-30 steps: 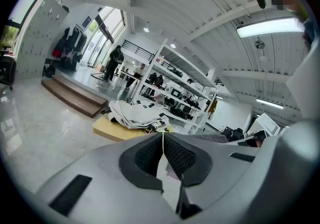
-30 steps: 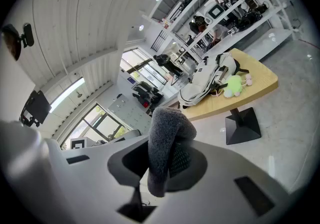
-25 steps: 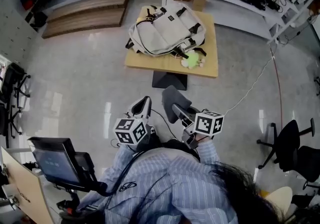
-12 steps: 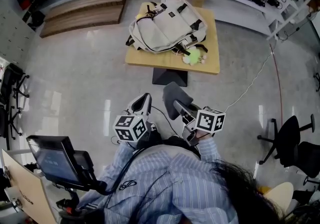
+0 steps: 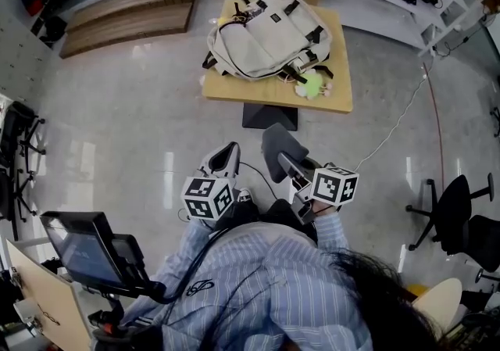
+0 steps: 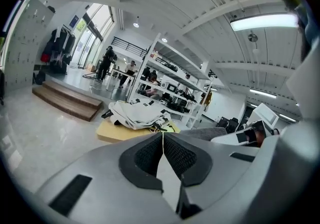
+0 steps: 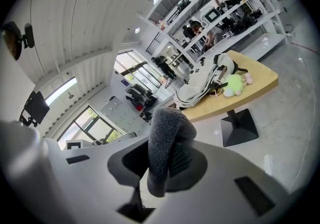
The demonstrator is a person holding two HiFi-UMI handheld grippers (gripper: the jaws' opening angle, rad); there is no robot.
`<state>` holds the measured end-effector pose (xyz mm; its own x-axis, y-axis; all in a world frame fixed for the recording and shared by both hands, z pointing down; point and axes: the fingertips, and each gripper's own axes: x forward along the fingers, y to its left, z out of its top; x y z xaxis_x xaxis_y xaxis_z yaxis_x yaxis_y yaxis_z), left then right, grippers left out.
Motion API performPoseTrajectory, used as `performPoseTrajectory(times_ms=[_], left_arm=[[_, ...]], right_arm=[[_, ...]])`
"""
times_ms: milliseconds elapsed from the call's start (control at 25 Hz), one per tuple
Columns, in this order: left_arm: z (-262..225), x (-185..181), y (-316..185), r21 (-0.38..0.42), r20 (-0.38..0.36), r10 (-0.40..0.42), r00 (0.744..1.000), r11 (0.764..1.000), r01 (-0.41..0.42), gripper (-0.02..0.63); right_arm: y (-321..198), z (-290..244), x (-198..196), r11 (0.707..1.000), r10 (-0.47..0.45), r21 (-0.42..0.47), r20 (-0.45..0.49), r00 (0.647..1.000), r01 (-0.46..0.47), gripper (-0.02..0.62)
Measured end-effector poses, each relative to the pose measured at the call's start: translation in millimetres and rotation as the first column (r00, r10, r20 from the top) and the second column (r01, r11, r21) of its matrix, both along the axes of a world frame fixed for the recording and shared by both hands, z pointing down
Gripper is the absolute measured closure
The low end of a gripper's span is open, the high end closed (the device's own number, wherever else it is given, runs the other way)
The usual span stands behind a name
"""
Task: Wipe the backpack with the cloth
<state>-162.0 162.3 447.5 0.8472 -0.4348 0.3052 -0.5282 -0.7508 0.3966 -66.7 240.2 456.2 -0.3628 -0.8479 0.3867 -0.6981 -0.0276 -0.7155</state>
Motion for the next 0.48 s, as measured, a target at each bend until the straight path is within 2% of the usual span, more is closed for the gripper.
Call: performPoseTrajectory(times_ms=[120, 280, 480], left_arm=[[8.1, -5.4, -11.5, -0.003, 0.015, 0.002, 1.0, 1.0, -0.002, 0.597], [23.6, 6.4, -36.9, -0.025, 0.009, -0.006, 1.0, 1.0, 0.007, 0.597], [27.9, 15.7, -41.8, -0.044, 0.0, -0.007, 1.0, 0.999, 0.007, 0.597]], right_arm=[[-4.2, 6.1, 2.4, 1.0, 0.025, -0.012, 0.001, 1.0, -0.025, 0.539], [-20.5, 18.1, 22.0, 0.998, 0.052, -0.026, -0.003, 0.999, -0.052, 0.538], [-27.2, 14.7, 30.6, 0.999, 0.047, -0.022, -0.015, 0.999, -0.048, 0.538]])
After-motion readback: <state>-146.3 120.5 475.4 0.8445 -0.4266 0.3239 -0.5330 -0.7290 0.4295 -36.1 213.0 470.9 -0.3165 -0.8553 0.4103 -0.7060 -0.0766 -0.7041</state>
